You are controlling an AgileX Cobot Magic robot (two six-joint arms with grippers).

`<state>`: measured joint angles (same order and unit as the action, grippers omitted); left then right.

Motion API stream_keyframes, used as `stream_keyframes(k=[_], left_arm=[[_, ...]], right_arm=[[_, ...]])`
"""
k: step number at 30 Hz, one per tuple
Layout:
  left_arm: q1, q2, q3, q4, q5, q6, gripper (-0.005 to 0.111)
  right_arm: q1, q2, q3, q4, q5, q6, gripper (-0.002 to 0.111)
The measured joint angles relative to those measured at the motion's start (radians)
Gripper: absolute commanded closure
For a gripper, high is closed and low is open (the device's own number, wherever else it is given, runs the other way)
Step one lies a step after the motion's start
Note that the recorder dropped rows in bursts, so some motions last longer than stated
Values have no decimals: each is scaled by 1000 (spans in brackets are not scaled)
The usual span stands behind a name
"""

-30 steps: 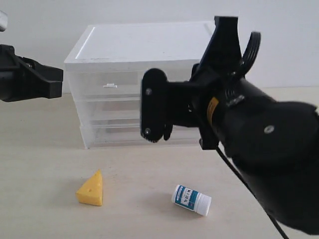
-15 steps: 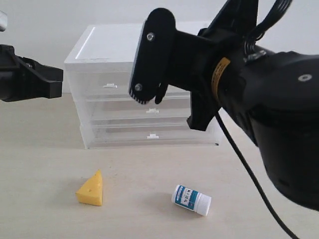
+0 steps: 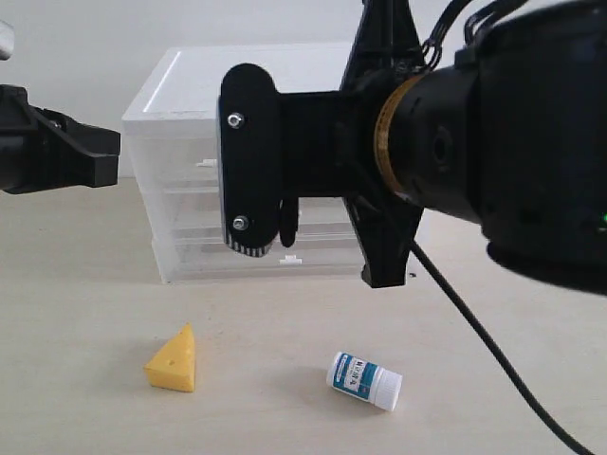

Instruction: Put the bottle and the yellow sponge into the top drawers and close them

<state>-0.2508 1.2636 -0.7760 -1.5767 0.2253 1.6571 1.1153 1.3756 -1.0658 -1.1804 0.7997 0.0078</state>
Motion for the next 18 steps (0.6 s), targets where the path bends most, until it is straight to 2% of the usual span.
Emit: stream_keyframes(k=[10, 14, 18], left_arm=[[0, 0, 0, 0, 0, 0, 103], [0, 0, 0, 0, 0, 0, 103], [0, 0, 0, 0, 0, 0, 103]], right_arm=[[0, -2, -65, 287, -142, -218, 104], [0, -4, -69, 219, -150, -76, 104], [0, -6, -69, 38, -47, 144, 104]])
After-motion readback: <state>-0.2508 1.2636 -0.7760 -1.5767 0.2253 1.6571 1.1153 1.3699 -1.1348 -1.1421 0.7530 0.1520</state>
